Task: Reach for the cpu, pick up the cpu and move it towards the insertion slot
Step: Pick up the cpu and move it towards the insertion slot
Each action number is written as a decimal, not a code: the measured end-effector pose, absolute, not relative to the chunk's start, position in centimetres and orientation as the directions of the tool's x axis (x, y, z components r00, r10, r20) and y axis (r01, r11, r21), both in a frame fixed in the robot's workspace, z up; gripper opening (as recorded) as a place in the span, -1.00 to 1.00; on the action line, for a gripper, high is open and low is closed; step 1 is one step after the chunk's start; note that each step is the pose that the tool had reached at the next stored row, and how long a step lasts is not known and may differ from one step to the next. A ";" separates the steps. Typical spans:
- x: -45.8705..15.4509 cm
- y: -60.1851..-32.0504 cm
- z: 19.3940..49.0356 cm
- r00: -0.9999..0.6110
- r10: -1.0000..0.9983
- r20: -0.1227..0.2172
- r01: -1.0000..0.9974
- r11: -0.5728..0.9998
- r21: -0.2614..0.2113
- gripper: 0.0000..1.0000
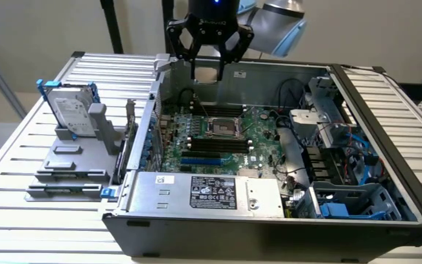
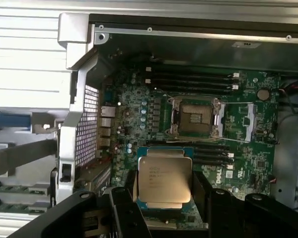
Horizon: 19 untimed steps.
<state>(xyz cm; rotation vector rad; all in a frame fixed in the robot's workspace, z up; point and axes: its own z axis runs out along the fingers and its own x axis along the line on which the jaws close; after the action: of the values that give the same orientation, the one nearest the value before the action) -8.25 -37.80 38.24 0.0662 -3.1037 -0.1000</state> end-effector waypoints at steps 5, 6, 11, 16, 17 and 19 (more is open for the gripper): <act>-6.6 -36.7 37.7 -0.998 -0.044 0.034 -0.041 0.997 0.065 0.08; -6.3 -36.6 37.6 -0.998 -0.044 0.034 -0.041 0.997 0.065 0.08; -4.6 -36.2 37.2 -0.998 -0.044 0.034 -0.041 0.997 0.065 0.08; -4.1 -36.0 36.9 -0.999 -0.035 0.031 -0.033 0.997 0.065 0.08; -4.1 -36.0 36.9 -0.999 -0.031 0.030 -0.029 0.997 0.065 0.08; -4.1 -35.9 36.8 -0.999 -0.020 0.029 -0.018 0.998 0.065 0.08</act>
<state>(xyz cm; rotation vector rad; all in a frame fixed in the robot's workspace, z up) -4.09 -35.92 36.82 0.0301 -3.1103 -0.1005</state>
